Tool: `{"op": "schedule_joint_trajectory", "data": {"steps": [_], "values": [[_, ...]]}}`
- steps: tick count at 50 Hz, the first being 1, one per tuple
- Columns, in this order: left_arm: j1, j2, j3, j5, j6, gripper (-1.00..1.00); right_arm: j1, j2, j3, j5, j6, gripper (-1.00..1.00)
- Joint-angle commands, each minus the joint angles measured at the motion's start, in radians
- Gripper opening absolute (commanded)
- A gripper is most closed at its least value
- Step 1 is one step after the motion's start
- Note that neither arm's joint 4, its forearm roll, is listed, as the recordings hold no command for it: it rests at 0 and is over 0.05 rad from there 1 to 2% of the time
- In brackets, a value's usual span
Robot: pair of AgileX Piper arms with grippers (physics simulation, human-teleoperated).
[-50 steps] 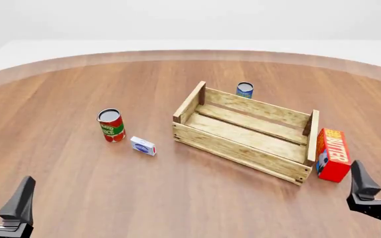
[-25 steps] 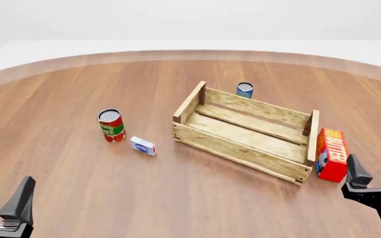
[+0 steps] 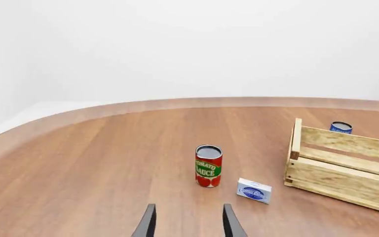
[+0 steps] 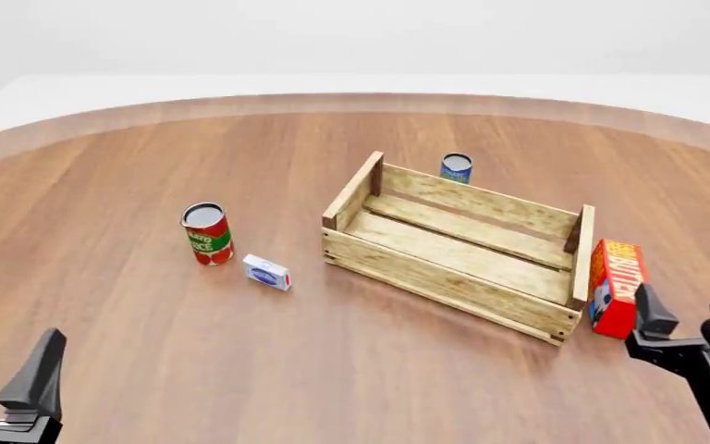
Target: Pick up the butter and put it in the tray.
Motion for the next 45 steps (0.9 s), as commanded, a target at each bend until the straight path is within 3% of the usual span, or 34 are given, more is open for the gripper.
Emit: {"op": "schedule_joint_trajectory", "data": {"steps": [1, 12, 18, 45], "values": [[0.000, 0.000, 0.000, 0.000, 0.000, 1.00, -0.001, 0.092, -0.002, -0.075, 0.006, 1.00], [0.000, 0.000, 0.000, 0.000, 0.000, 1.00, -0.015, 0.182, -0.009, -0.143, 0.002, 1.00], [0.000, 0.000, 0.000, 0.000, 0.000, 1.00, -0.028, 0.249, -0.025, -0.185, 0.037, 1.00], [0.000, 0.000, 0.000, 0.000, 0.000, 1.00, -0.037, 0.479, -0.077, -0.326, 0.017, 1.00]]}}
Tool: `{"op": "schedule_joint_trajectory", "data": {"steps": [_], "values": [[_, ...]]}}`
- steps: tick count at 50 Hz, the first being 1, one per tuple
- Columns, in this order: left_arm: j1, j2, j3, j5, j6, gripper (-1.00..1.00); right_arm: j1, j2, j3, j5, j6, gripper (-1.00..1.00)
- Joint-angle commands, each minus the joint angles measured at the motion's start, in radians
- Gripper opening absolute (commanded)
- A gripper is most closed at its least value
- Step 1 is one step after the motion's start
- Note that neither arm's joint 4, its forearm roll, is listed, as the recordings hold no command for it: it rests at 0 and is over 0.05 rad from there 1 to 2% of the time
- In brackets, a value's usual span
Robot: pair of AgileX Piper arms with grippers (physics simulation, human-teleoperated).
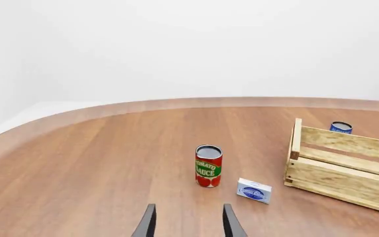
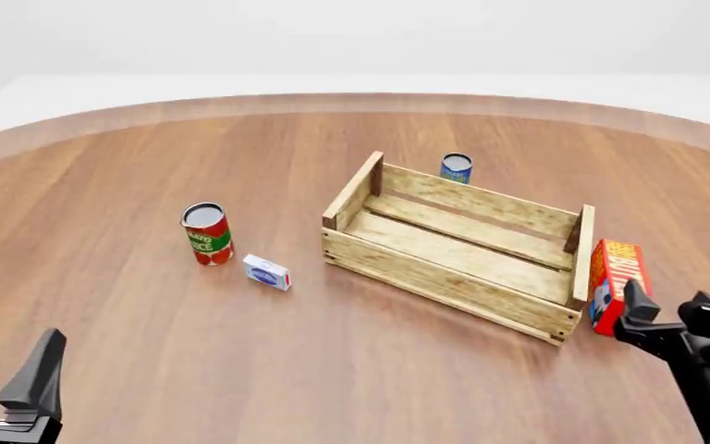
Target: Pick up the butter and put it in the tray.
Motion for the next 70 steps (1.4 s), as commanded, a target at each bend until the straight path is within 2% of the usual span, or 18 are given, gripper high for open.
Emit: {"op": "schedule_joint_trajectory", "data": {"steps": [1, 30, 70], "values": [[0.000, 0.000, 0.000, 0.000, 0.000, 1.00, -0.002, 0.089, -0.023, -0.050, -0.006, 1.00], [0.000, 0.000, 0.000, 0.000, 0.000, 1.00, -0.002, 0.208, -0.019, -0.130, -0.004, 1.00], [0.000, 0.000, 0.000, 0.000, 0.000, 1.00, 0.008, 0.328, -0.101, -0.131, 0.006, 1.00]]}}
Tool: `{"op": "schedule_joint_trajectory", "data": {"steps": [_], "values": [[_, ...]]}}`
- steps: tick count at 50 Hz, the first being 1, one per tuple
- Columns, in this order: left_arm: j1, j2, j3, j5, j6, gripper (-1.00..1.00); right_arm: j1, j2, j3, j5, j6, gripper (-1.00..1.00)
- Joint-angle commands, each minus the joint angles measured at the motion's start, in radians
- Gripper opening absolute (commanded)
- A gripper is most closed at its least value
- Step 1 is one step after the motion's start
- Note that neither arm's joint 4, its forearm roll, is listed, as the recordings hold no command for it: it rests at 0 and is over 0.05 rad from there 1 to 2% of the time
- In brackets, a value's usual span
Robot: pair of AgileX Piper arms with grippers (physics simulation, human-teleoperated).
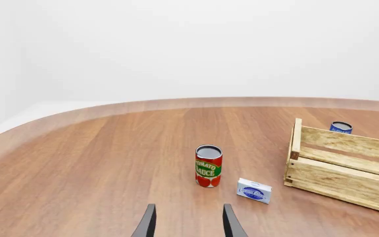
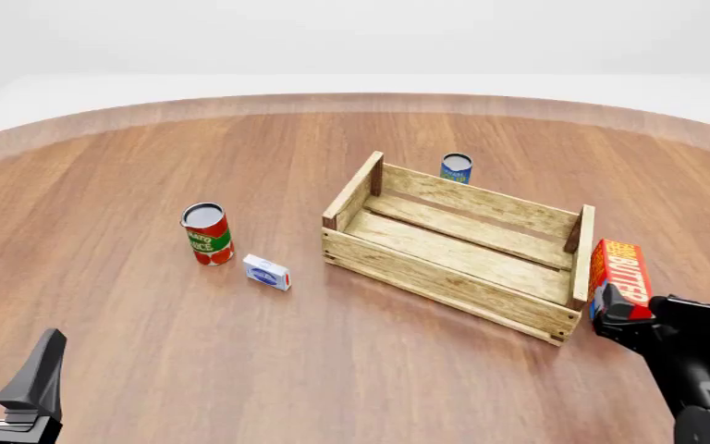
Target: Pick up the butter and put it in the tray.
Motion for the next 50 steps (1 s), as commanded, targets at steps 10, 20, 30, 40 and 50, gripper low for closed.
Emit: {"op": "schedule_joint_trajectory", "data": {"steps": [10, 20, 30, 40, 50], "values": [[0.000, 0.000, 0.000, 0.000, 0.000, 1.00, 0.002, 0.055, -0.033, 0.000, 0.004, 1.00], [0.000, 0.000, 0.000, 0.000, 0.000, 1.00, 0.002, 0.084, -0.051, -0.001, 0.012, 1.00], [0.000, 0.000, 0.000, 0.000, 0.000, 1.00, -0.002, 0.111, -0.057, -0.003, 0.021, 1.00], [0.000, 0.000, 0.000, 0.000, 0.000, 1.00, -0.003, 0.137, -0.065, -0.003, 0.023, 1.00], [0.000, 0.000, 0.000, 0.000, 0.000, 1.00, -0.002, 0.145, -0.062, -0.004, 0.027, 1.00]]}}
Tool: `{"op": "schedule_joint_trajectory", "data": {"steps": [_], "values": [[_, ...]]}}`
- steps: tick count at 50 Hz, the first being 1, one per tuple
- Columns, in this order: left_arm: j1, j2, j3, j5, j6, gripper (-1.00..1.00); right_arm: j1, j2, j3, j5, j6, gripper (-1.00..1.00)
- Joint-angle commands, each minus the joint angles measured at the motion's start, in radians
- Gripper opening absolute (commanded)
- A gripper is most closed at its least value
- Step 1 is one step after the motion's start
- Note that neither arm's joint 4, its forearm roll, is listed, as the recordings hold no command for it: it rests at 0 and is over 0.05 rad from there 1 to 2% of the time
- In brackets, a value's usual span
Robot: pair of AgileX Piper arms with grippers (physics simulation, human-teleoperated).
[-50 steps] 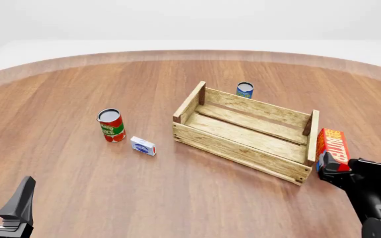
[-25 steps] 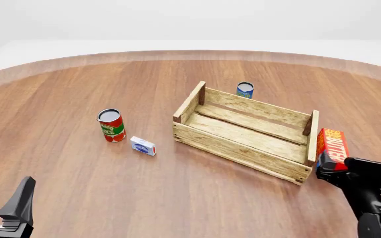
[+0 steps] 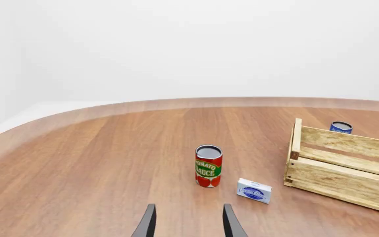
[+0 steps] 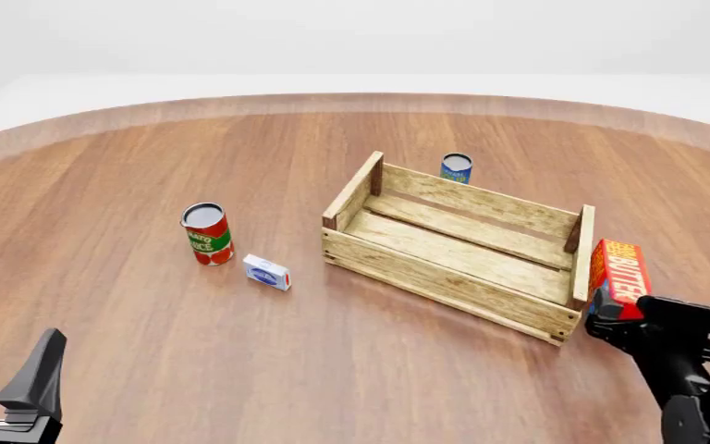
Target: Pick up the butter and put it in the tray.
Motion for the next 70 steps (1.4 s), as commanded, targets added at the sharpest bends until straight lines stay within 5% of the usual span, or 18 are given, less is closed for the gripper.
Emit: {"op": "schedule_joint_trajectory", "data": {"steps": [1, 44, 45, 70], "values": [[0.000, 0.000, 0.000, 0.000, 0.000, 1.00, 0.000, 0.019, -0.003, -0.001, 0.004, 1.00], [0.000, 0.000, 0.000, 0.000, 0.000, 1.00, -0.001, 0.141, -0.050, -0.001, 0.007, 1.00], [0.000, 0.000, 0.000, 0.000, 0.000, 1.00, 0.000, 0.138, -0.049, -0.001, 0.008, -1.00], [0.000, 0.000, 0.000, 0.000, 0.000, 1.00, -0.009, 0.072, -0.009, -0.001, 0.010, -1.00]]}}
